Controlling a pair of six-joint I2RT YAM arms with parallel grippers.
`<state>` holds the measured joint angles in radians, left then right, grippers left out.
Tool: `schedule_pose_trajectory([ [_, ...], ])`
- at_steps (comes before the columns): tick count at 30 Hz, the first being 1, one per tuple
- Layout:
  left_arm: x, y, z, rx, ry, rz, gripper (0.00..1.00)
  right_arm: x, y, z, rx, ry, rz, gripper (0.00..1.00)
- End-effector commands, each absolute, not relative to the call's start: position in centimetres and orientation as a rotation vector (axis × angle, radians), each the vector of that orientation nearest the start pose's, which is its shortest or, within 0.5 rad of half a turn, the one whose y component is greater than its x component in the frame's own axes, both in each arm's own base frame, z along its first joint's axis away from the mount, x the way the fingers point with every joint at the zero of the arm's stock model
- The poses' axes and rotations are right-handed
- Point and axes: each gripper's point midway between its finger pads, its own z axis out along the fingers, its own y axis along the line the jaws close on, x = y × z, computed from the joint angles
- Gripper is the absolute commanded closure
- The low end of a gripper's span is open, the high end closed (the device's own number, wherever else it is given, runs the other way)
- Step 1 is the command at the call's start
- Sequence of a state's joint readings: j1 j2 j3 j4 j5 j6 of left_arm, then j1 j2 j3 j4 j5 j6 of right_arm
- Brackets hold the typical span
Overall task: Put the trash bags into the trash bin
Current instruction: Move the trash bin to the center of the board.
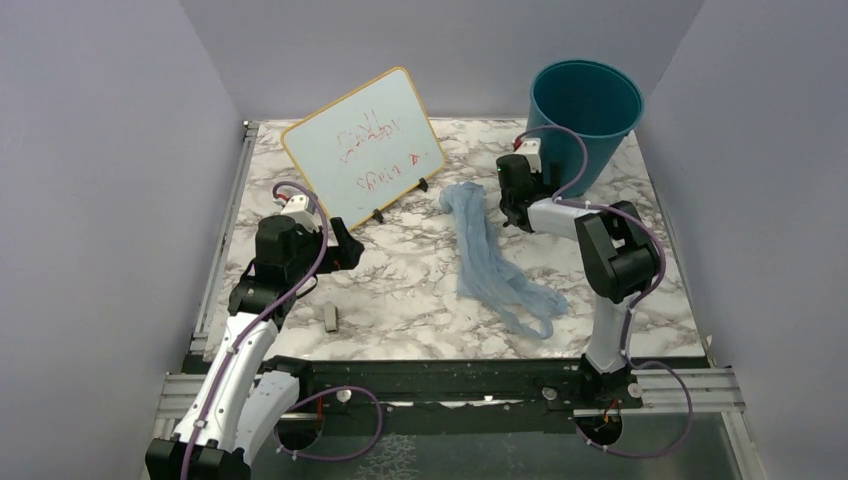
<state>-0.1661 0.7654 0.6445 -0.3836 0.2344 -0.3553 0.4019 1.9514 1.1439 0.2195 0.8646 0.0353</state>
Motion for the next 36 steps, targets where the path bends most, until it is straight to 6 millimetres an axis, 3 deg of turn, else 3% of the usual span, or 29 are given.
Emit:
schedule_pose_trajectory([
  [1,26.1,-10.1,17.4,-0.052,2.106,-0.563,0.01,51.4,5.7,8.7,0.119,2.009,-0.509,0.00],
  [6,25.9,-10.4,17.3,-0.032,2.113,-0.585,0.01,49.9,8.5,10.2,0.029,2.115,-0.289,0.00],
  [12,24.8,-14.7,16.5,0.149,2.153,-0.872,0.01,43.7,12.5,11.5,-0.073,2.284,0.057,0.00],
  [17,23.4,-17.6,14.5,0.123,2.286,-1.048,0.01,38.9,14.8,13.6,-0.123,2.271,0.315,0.00],
  [22,21.3,-19.6,8.9,-0.055,2.395,-0.954,0.03,34.0,17.3,14.5,-0.149,2.262,0.594,0.00],
  [24,20.3,-20.0,7.9,-0.096,2.407,-0.985,0.04,32.2,18.0,14.5,-0.149,2.284,0.688,0.00],
  [29,20.5,-17.2,5.1,-0.312,2.400,-0.803,0.06,28.2,19.7,13.5,-0.191,2.321,0.864,0.00],
  [32,20.7,-15.1,3.1,-0.384,2.442,-0.627,0.07,26.8,19.0,12.4,-0.183,2.402,0.832,0.00],
  [36,21.4,-11.7,1.8,-0.508,2.451,-0.356,0.03,26.1,18.5,12.7,-0.187,2.425,0.807,0.00],
])
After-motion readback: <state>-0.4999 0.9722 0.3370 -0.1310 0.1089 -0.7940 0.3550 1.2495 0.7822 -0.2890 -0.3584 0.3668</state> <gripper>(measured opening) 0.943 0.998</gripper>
